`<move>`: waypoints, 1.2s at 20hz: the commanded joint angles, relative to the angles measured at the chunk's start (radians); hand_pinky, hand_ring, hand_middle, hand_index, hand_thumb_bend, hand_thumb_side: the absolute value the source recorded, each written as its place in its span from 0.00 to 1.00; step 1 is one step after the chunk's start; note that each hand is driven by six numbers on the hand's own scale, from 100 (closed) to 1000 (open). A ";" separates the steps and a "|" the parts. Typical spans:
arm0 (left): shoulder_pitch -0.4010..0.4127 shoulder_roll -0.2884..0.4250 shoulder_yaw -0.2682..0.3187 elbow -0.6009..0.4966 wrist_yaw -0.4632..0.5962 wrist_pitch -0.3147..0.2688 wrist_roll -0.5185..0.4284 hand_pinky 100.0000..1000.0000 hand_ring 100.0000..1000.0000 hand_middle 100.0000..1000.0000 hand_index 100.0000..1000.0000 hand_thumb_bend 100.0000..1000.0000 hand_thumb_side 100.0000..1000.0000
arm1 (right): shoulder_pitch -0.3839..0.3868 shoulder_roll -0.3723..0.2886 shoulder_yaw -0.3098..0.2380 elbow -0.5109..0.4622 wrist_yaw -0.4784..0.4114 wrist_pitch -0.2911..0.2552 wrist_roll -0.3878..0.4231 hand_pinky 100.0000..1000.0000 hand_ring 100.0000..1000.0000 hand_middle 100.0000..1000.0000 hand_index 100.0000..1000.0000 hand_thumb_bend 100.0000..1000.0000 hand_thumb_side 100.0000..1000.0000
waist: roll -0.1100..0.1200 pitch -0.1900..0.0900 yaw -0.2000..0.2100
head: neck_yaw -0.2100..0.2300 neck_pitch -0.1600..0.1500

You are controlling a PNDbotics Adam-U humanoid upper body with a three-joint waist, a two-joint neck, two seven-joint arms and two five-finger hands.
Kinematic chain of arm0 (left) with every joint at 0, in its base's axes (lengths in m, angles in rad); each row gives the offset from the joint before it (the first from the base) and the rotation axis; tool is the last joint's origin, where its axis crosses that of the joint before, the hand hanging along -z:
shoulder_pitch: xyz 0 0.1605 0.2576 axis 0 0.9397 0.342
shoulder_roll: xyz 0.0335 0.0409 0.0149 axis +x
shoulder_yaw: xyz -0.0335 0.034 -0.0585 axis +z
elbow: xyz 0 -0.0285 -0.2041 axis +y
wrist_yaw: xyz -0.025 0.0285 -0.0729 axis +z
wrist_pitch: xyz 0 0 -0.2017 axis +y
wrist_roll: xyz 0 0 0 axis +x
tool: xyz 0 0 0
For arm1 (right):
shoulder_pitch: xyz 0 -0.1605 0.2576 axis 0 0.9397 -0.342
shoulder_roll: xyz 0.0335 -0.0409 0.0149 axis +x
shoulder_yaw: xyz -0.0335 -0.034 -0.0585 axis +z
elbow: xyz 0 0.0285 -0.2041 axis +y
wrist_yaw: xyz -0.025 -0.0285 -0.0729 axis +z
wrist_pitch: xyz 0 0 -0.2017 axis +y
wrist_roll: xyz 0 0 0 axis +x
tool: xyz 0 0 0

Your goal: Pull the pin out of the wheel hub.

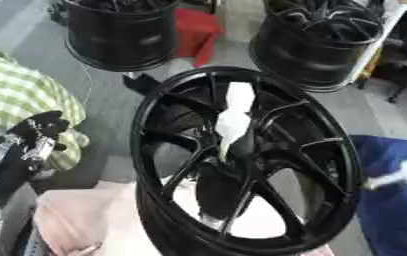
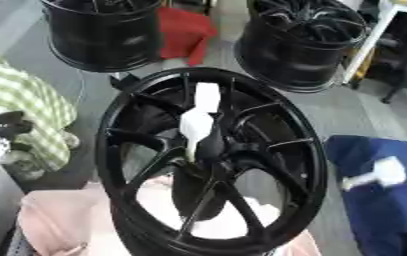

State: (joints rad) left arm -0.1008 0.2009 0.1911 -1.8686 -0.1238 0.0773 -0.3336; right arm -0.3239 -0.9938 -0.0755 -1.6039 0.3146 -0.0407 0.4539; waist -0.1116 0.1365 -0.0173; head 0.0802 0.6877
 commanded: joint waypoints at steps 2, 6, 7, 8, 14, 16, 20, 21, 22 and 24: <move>-0.004 -0.001 0.017 -0.024 -0.006 0.000 0.017 0.68 0.83 0.71 0.86 0.00 0.56 | 0.077 0.081 -0.125 0.104 0.054 0.066 -0.071 0.69 0.75 0.78 0.89 0.27 0.28 | 0.014 -0.010 0.004 | 0.023 -0.014; -0.001 -0.007 0.011 -0.018 -0.001 -0.004 0.015 0.68 0.84 0.71 0.85 0.00 0.56 | 0.183 0.188 -0.231 0.138 0.008 0.125 -0.137 0.60 0.63 0.69 0.85 0.25 0.23 | 0.026 -0.015 0.013 | 0.009 -0.007; -0.002 -0.009 0.009 -0.017 0.000 -0.005 0.013 0.68 0.84 0.71 0.85 0.00 0.56 | 0.208 0.212 -0.256 0.119 -0.007 0.127 -0.152 0.58 0.60 0.67 0.84 0.24 0.21 | 0.029 -0.015 0.013 | 0.007 -0.006; -0.002 -0.012 0.007 -0.016 0.000 -0.006 0.011 0.68 0.84 0.71 0.85 0.00 0.56 | 0.232 0.237 -0.280 0.098 -0.022 0.123 -0.167 0.57 0.57 0.65 0.83 0.23 0.20 | 0.032 -0.015 0.014 | 0.004 -0.005; -0.002 -0.025 -0.005 -0.008 0.005 -0.013 0.000 0.68 0.84 0.71 0.85 0.00 0.56 | 0.322 0.388 -0.430 -0.024 -0.114 0.050 -0.260 0.50 0.50 0.60 0.79 0.23 0.18 | 0.056 -0.016 0.023 | -0.022 -0.006; -0.008 -0.026 -0.008 -0.007 0.009 -0.018 -0.002 0.68 0.84 0.71 0.85 0.00 0.56 | 0.321 0.440 -0.443 -0.039 -0.146 0.025 -0.292 0.50 0.49 0.58 0.78 0.22 0.17 | 0.063 -0.012 0.026 | -0.027 -0.009; -0.011 -0.027 -0.012 -0.004 0.014 -0.021 -0.004 0.68 0.84 0.71 0.85 0.00 0.56 | 0.321 0.539 -0.376 -0.069 -0.207 -0.029 -0.353 0.49 0.49 0.58 0.78 0.20 0.12 | 0.067 -0.008 0.031 | -0.035 -0.010; -0.010 -0.027 -0.014 -0.003 0.013 -0.022 -0.006 0.68 0.84 0.71 0.85 0.00 0.56 | 0.323 0.564 -0.354 -0.077 -0.222 -0.043 -0.368 0.49 0.49 0.58 0.79 0.20 0.11 | 0.068 -0.008 0.030 | -0.037 -0.010; -0.010 -0.026 -0.015 -0.002 0.013 -0.023 -0.007 0.68 0.84 0.71 0.85 0.00 0.56 | 0.325 0.589 -0.334 -0.084 -0.238 -0.058 -0.384 0.49 0.48 0.58 0.79 0.20 0.10 | 0.069 -0.007 0.029 | -0.038 -0.011; -0.011 -0.024 -0.015 -0.001 0.013 -0.024 -0.007 0.68 0.84 0.71 0.85 0.00 0.56 | 0.330 0.639 -0.304 -0.094 -0.269 -0.089 -0.414 0.49 0.48 0.58 0.79 0.19 0.09 | 0.067 -0.007 0.031 | -0.042 -0.011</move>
State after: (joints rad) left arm -0.0995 0.1674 0.1766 -1.8593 -0.1143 0.0579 -0.3393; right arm 0.0096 -0.3594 -0.3916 -1.6684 0.0683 -0.1144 0.0602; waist -0.0456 0.1365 0.0138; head 0.0421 0.6839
